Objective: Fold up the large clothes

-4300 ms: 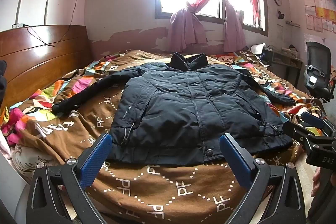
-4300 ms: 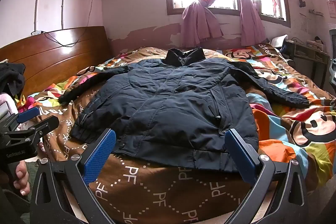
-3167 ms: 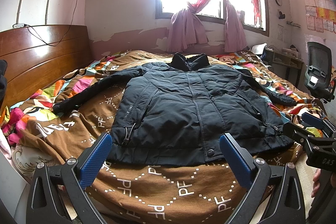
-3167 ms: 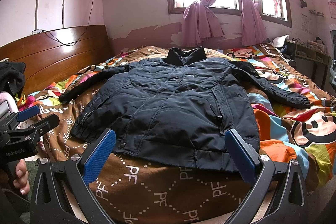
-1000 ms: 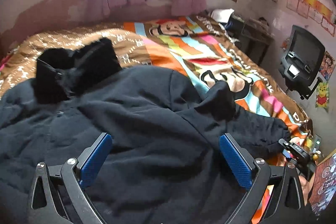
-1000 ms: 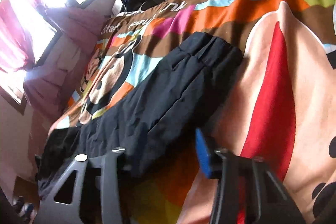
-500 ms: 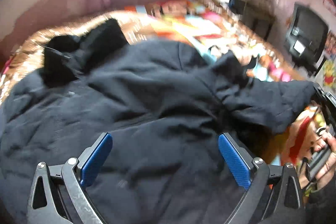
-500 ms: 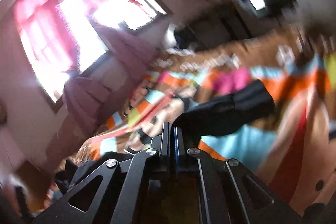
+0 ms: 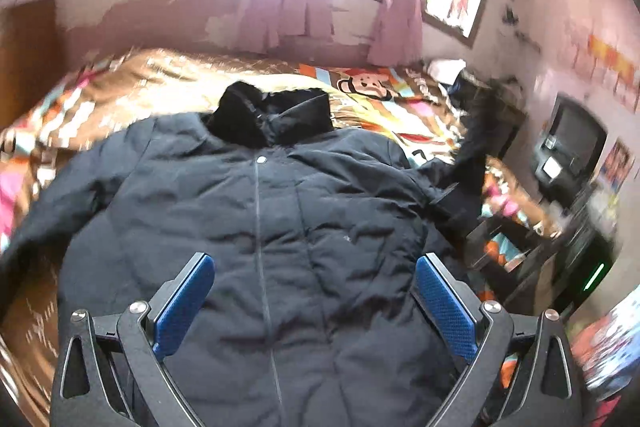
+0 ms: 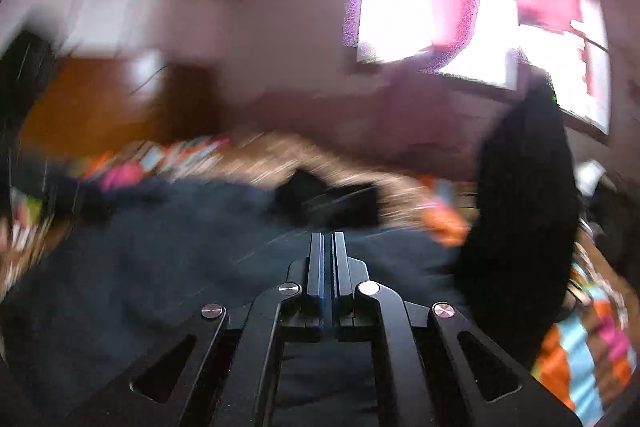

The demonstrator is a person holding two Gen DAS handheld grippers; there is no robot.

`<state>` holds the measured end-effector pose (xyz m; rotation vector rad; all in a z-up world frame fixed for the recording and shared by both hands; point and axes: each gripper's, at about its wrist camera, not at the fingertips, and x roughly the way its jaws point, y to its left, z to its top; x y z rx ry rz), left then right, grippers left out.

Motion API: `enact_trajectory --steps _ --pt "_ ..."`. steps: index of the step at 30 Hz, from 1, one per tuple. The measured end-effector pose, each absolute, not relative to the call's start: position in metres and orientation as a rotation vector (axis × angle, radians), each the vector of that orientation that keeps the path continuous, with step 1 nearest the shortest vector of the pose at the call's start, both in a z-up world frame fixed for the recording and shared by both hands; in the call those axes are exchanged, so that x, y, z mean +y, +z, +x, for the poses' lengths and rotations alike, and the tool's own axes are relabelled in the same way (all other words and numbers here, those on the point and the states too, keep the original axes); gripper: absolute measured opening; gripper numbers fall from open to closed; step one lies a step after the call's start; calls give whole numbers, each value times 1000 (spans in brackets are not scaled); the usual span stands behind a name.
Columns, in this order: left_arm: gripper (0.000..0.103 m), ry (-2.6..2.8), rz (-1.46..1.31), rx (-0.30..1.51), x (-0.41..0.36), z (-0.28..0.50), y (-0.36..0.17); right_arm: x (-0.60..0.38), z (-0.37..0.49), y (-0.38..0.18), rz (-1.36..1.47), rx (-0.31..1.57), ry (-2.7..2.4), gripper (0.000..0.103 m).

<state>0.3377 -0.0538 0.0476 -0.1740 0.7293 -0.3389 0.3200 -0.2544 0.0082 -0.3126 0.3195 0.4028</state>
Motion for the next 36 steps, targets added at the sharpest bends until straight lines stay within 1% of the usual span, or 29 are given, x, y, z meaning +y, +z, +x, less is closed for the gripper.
enact_trajectory --steps 3,5,7,8,9,10,11,15,18,21,24,26,28,29,31,32,33,34,35,36 --pt "101 -305 -210 755 -38 329 35 -215 304 -21 -400 407 511 3" --pt "101 -289 -208 756 -31 326 29 -213 292 -30 -439 411 512 3" --pt "101 -292 -209 757 -31 329 26 -222 287 -29 -398 421 498 6" --pt "101 -297 -209 762 -33 333 24 -232 289 -28 -345 438 482 20" --pt "101 -302 -210 769 -36 339 21 -249 298 -28 -282 455 456 53" --pt "101 -312 -216 780 -39 346 18 -270 299 -29 -210 457 416 72" --pt "101 -326 -225 793 -44 353 15 -292 299 -28 -143 447 377 85" --pt "101 -405 -295 832 -78 394 2 -358 306 -25 40 384 233 85" --pt "101 -457 -417 869 -114 426 -13 -409 303 -16 194 299 125 86" --pt "101 -535 -552 889 -158 452 -23 -444 306 -17 264 283 18 86" --pt "101 -555 -595 898 -205 482 -28 -463 315 -23 294 288 -67 86" --pt "100 -513 -617 911 -220 499 -32 -472 321 -30 339 290 -89 86" --pt "94 -437 -660 943 -227 516 -43 -473 326 -34 361 292 -92 86" --pt "89 -389 -669 965 -228 521 -49 -474 329 -35 364 294 -88 86" --pt "87 -274 -647 1007 -233 528 -60 -477 335 -37 370 307 -67 86" --pt "79 -255 -643 1003 -234 528 -62 -479 336 -39 386 319 -49 86" --pt "64 -243 -635 987 -236 528 -64 -482 337 -42 399 329 -44 86" --pt "56 -242 -631 978 -236 528 -63 -483 340 -44 412 340 -44 86" --pt "36 -251 -637 965 -237 528 -62 -483 341 -47 417 344 -48 86" --pt "24 -253 -646 947 -239 526 -59 -484 341 -48 419 346 -53 86"
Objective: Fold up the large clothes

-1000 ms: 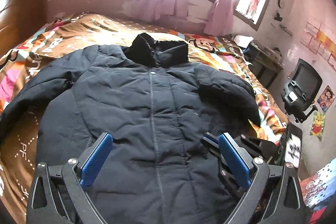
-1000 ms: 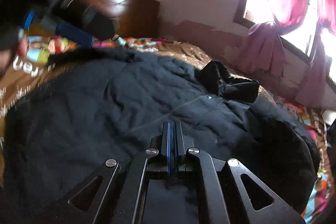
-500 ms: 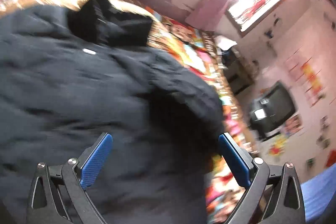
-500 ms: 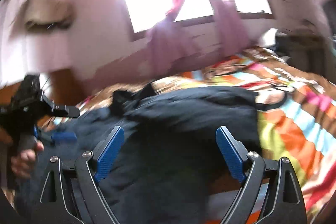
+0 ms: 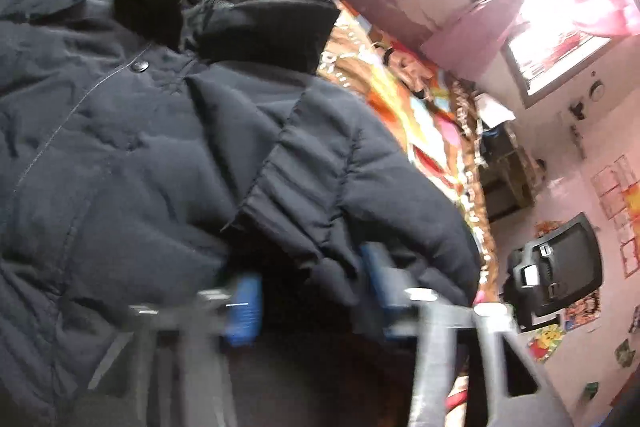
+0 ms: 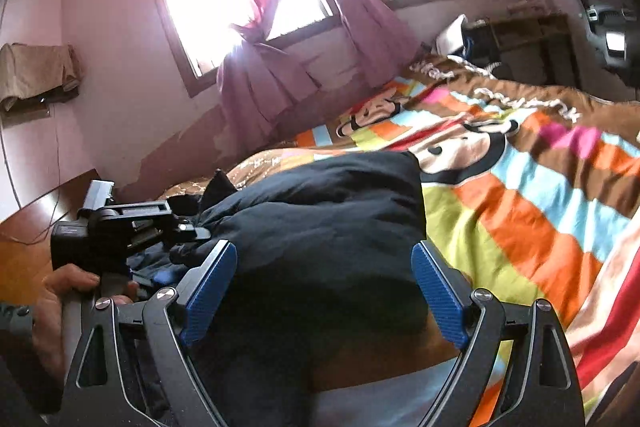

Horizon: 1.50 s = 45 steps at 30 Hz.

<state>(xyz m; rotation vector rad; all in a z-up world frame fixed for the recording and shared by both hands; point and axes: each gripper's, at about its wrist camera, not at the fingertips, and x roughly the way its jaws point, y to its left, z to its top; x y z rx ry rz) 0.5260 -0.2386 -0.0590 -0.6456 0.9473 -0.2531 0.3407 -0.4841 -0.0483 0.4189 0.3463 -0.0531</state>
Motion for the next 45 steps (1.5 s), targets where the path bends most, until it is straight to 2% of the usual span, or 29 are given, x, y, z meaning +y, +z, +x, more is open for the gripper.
enact_trajectory --steps 2,3,9,13,19,22,26,30,35,40,45 --pt "16 -236 -651 918 -239 523 -47 -486 341 -50 420 345 -63 86" --pt "15 -228 -650 903 -239 521 -41 -487 341 -50 421 342 -65 86" --pt "14 -199 -546 728 -219 494 29 -481 339 -41 392 314 -79 86" --pt "14 -145 -460 595 -179 465 73 -476 339 -31 384 279 -77 86" --pt "14 -64 -269 491 -124 421 103 -458 339 -34 335 311 -59 90" --pt "14 -19 -211 481 -98 402 99 -446 339 -36 311 339 -32 90" --pt "14 60 -280 490 -50 388 84 -425 334 -33 246 351 -7 90" --pt "13 115 -257 508 -10 385 55 -407 344 -26 213 375 -6 90" --pt "14 149 -184 608 3 400 -1 -385 408 -28 298 577 138 93" --pt "14 179 -229 673 16 417 -37 -340 451 -30 106 633 91 93" --pt "13 214 -249 660 41 421 -40 -307 465 -29 4 625 24 93"
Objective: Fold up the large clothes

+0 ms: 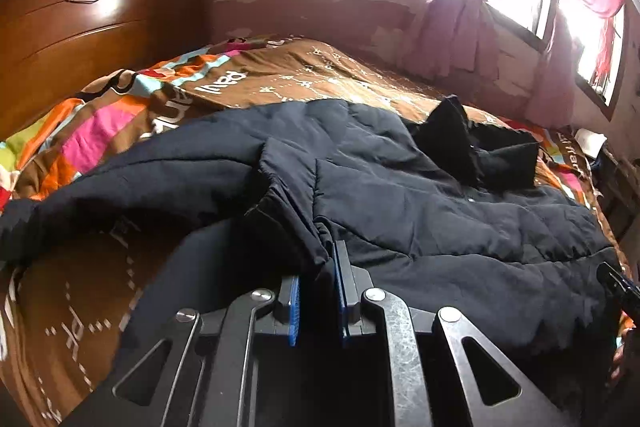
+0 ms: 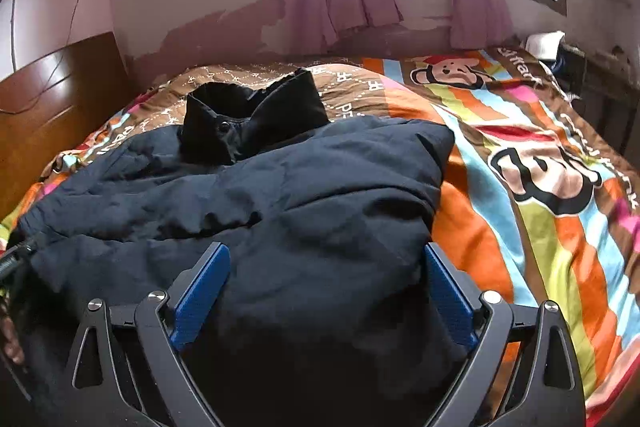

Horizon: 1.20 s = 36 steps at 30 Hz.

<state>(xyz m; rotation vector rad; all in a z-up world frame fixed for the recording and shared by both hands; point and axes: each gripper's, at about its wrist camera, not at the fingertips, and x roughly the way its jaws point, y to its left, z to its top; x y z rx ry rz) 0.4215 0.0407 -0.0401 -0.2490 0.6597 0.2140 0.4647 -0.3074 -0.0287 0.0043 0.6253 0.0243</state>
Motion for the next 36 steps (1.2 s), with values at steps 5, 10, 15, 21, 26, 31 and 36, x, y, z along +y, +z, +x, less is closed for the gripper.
enact_trajectory --steps 5,10,15,21,26,31,36 --pt "13 200 -165 697 33 424 -56 -278 495 -57 -217 750 -117 98" --pt "18 163 -222 690 39 421 -60 -309 508 -73 -28 821 -36 102" --pt "47 118 -362 671 64 400 -52 -317 487 -64 17 762 -11 102" --pt "92 104 -514 612 116 341 -44 -309 453 -46 22 734 -55 102" --pt "92 150 -632 647 188 302 -64 -280 436 -28 16 660 -147 102" --pt "92 203 -841 601 269 285 -90 -254 445 -7 49 639 -237 102" --pt "92 241 -1189 440 344 273 -122 -231 456 -5 83 654 -392 102"
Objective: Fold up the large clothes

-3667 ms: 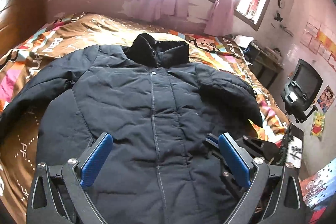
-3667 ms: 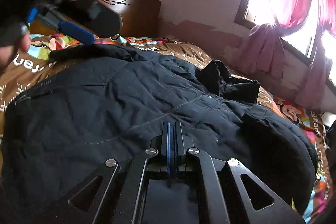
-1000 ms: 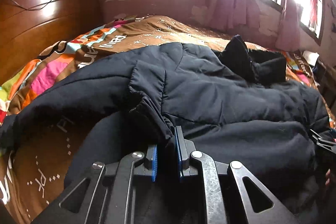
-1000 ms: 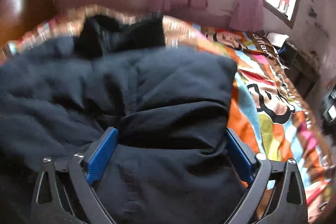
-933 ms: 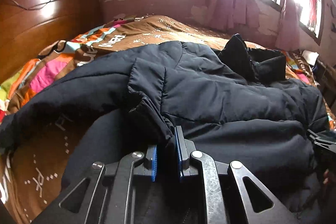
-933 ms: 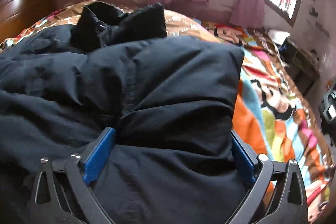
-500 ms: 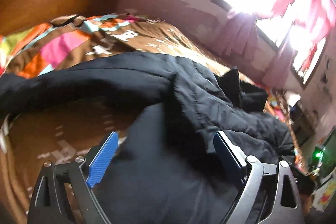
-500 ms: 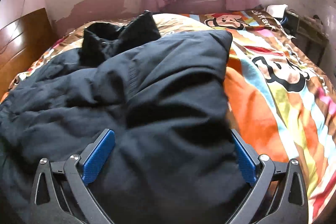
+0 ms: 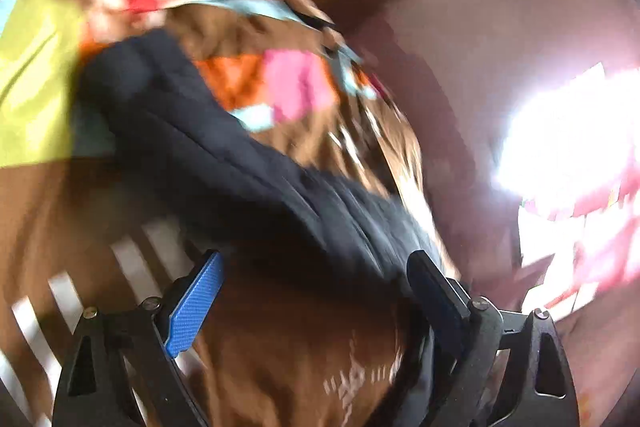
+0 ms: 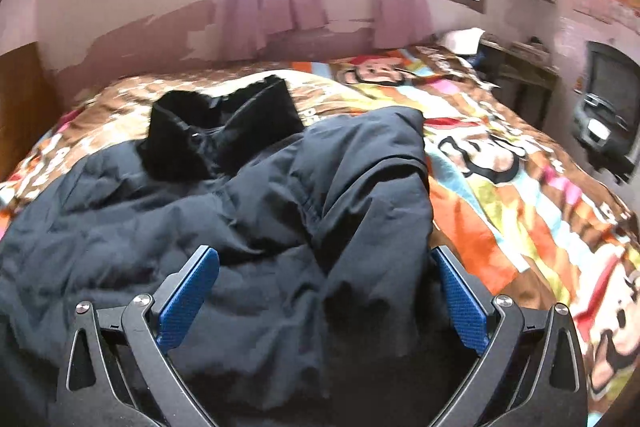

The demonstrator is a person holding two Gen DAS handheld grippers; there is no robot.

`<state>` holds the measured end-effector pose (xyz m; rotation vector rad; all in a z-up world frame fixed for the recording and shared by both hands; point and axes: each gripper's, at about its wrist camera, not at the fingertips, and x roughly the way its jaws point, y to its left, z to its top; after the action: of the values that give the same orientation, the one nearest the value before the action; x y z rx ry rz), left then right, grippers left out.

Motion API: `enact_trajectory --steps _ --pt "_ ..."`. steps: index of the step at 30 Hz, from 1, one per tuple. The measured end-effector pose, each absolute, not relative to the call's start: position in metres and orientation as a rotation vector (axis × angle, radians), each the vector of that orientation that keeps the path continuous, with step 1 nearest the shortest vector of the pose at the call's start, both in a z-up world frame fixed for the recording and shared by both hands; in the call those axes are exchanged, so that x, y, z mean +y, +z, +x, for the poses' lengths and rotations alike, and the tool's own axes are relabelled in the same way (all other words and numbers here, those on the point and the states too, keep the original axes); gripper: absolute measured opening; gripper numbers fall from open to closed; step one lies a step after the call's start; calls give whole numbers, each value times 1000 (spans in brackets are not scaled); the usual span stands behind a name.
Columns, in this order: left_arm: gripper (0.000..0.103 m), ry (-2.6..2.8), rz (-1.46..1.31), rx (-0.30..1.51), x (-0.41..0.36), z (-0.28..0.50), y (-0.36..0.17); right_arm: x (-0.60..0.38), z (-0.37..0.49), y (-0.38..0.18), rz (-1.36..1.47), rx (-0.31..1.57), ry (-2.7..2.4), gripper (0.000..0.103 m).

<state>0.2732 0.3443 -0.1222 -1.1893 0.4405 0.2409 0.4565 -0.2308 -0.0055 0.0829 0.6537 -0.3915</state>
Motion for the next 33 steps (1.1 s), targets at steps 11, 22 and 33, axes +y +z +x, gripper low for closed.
enact_trajectory --steps 11,22,33 --pt "59 341 -1270 408 395 293 -148 -165 421 -15 12 606 -265 102" --pt "8 279 -1219 235 403 273 -126 -29 467 -65 -314 730 72 102" --pt "8 73 -1060 75 371 261 -51 -76 414 -48 -146 706 163 102"
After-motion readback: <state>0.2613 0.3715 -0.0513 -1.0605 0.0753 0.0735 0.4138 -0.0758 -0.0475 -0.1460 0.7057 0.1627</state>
